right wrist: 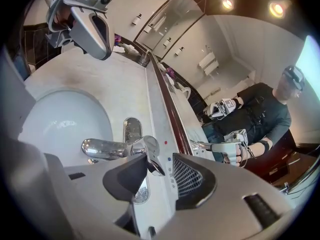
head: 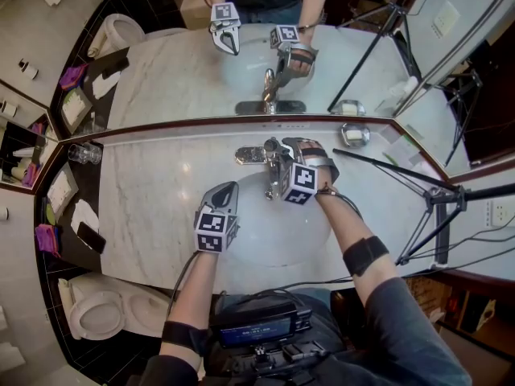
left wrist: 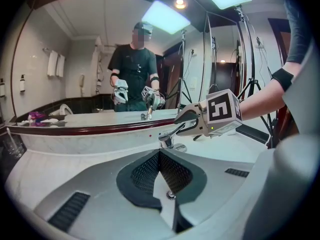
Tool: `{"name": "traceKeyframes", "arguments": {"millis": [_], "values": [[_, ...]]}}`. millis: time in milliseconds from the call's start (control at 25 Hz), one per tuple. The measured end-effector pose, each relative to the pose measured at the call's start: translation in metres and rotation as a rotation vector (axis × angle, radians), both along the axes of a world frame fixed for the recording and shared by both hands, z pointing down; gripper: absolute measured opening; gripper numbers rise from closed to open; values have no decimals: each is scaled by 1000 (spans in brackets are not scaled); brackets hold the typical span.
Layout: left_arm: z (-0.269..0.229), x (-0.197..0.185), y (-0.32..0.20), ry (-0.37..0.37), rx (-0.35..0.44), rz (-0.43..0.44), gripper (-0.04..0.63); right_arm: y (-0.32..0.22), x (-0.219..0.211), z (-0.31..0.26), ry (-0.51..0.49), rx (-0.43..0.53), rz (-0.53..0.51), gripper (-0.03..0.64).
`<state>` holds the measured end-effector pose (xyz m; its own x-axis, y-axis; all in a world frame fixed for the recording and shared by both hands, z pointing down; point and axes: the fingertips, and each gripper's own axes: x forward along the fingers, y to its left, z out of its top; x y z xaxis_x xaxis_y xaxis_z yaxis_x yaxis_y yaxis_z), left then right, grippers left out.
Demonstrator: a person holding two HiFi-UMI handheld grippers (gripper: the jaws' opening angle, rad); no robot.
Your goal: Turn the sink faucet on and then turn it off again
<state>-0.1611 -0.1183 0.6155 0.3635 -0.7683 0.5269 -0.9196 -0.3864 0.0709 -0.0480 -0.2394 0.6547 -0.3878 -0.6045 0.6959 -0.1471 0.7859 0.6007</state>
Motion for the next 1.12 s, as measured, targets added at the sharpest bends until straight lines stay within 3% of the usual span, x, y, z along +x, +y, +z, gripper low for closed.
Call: {"name": "traceKeyframes", "arguments": {"millis": [520, 720, 880, 1120], "values": [[-14, -3, 0, 13, 27, -21, 3, 16, 13, -1, 92, -16, -1, 184], [-23, -5, 1, 16, 34, -23, 3, 29, 23, -22, 24, -24, 36, 180], [-32, -4, 2, 28, 47, -25, 3, 39, 30, -44, -85, -7, 94, 62], [-37, -2, 3, 44, 59, -25, 3, 59, 46, -59, -214, -28, 187, 21]]}}
